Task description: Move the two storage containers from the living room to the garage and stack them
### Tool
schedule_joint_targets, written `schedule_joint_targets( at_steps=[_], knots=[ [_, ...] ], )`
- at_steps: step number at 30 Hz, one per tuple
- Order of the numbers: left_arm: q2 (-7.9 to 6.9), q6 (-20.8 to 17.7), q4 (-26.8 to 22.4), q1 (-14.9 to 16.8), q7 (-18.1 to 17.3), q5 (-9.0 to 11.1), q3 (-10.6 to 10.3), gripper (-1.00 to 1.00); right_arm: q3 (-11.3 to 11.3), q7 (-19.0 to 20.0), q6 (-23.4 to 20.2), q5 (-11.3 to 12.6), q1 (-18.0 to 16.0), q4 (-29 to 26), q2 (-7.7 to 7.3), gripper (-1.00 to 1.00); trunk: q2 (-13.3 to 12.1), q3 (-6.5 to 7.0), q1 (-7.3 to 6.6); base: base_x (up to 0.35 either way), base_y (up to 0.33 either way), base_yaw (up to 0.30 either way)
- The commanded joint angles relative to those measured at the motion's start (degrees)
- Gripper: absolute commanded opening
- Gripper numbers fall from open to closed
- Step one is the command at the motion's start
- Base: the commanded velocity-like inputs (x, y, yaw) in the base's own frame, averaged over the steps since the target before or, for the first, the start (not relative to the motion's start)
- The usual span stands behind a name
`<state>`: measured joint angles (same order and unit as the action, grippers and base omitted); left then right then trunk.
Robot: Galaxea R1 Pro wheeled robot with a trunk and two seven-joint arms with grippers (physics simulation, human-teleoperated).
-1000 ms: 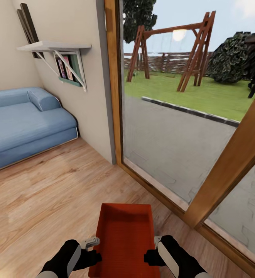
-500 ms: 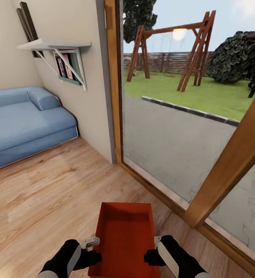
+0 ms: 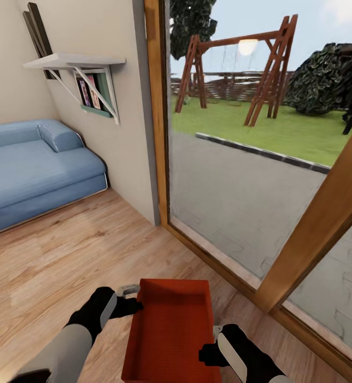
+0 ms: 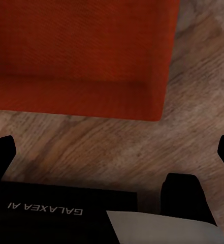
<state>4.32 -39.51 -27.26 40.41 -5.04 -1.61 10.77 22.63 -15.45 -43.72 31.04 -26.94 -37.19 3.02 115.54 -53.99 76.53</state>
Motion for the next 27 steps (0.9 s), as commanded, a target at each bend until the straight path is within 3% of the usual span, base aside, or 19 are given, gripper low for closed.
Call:
schedule_joint_targets(
  at_steps=[1,5,8,13,27],
  knots=[
    [0.06,-0.6,-0.1,0.3,-0.2,-0.4,0.3,1.00,0.2,-0.5,-0.1,0.6,0.0,-0.1,-0.04,1.00,0.0,-0.05,-0.01,0.000,0.000,0.000],
    [0.07,-0.9,-0.1,0.5,-0.2,-0.7,-0.5,1.00,0.2,-0.5,-0.1,0.6,0.0,-0.1,-0.04,1.00,0.0,-0.05,-0.01,0.000,0.000,0.000],
    [0.08,-1.1,-0.1,0.6,-0.2,-0.8,-5.3,1.00,0.2,-0.5,-0.1,0.6,0.0,-0.1,-0.04,1.00,0.0,-0.05,-0.01,0.000,0.000,0.000],
    [0.06,-1.2,0.0,0.5,-0.2,-1.0,-7.9,1.00,0.2,-0.5,-0.1,0.6,0.0,-0.1,-0.04,1.00,0.0,-0.05,-0.01,0.000,0.000,0.000],
    [0.08,-1.2,0.0,0.4,-0.2,-1.3,-8.2,1.00,0.2,-0.5,-0.1,0.6,0.0,-0.1,-0.04,1.00,0.0,-0.05,-0.01,0.000,0.000,0.000]
  ],
)
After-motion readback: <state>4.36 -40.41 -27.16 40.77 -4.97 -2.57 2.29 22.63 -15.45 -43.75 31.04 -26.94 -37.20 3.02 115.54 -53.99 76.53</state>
